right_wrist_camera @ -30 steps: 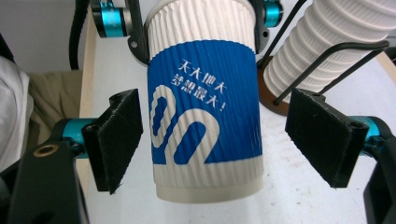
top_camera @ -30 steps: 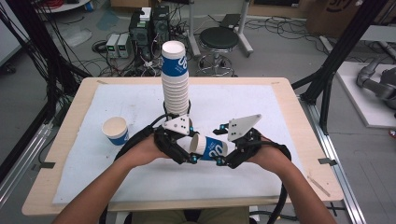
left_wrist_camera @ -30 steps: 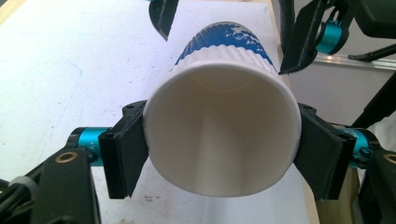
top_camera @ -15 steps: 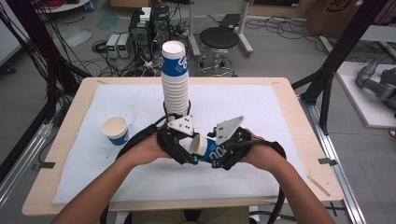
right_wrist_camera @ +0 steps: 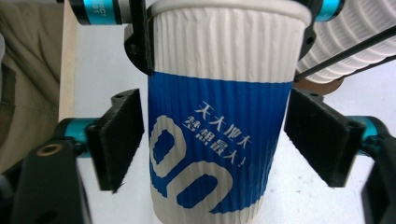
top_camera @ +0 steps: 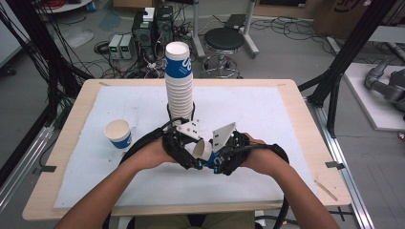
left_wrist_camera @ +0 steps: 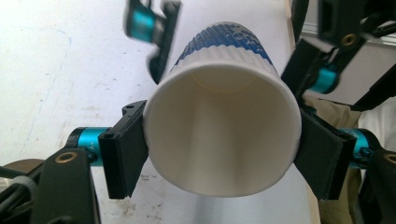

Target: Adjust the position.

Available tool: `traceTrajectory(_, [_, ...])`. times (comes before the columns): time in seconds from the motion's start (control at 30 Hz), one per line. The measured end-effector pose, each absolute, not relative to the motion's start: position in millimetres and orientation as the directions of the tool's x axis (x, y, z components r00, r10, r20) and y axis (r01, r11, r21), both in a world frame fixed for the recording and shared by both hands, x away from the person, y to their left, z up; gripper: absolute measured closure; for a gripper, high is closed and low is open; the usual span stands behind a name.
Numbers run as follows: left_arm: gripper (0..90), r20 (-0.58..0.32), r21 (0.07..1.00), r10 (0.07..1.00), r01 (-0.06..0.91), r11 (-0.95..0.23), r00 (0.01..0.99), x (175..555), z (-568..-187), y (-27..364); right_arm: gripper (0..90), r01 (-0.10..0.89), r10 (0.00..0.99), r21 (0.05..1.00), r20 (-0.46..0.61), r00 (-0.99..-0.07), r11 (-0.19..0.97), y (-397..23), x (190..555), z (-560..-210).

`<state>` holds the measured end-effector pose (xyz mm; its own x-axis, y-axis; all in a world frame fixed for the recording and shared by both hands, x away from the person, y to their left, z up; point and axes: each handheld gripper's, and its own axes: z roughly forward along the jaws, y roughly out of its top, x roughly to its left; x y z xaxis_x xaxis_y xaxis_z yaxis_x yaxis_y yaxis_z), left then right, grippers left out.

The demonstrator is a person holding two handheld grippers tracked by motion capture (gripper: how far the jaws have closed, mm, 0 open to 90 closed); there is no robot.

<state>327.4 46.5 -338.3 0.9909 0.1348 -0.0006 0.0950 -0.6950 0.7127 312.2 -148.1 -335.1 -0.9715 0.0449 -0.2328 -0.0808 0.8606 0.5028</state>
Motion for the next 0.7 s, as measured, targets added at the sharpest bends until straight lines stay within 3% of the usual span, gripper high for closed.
traceTrajectory(0.43, [26.3,0.002,0.691,0.154,0.109,-0.715,0.988,326.2,-340.2,39.7,28.9,-0.063,0.054,0.448,-0.245,-0.968,0.892,-142.8,310.4,-339.7])
traceTrajectory(0.7, [20.4,0.012,0.735,0.159,0.099,-0.671,0.987,324.0,-340.1,40.8,29.1,-0.045,0.067,0.443,-0.233,-0.97,0.895,-145.8,310.2,-343.4])
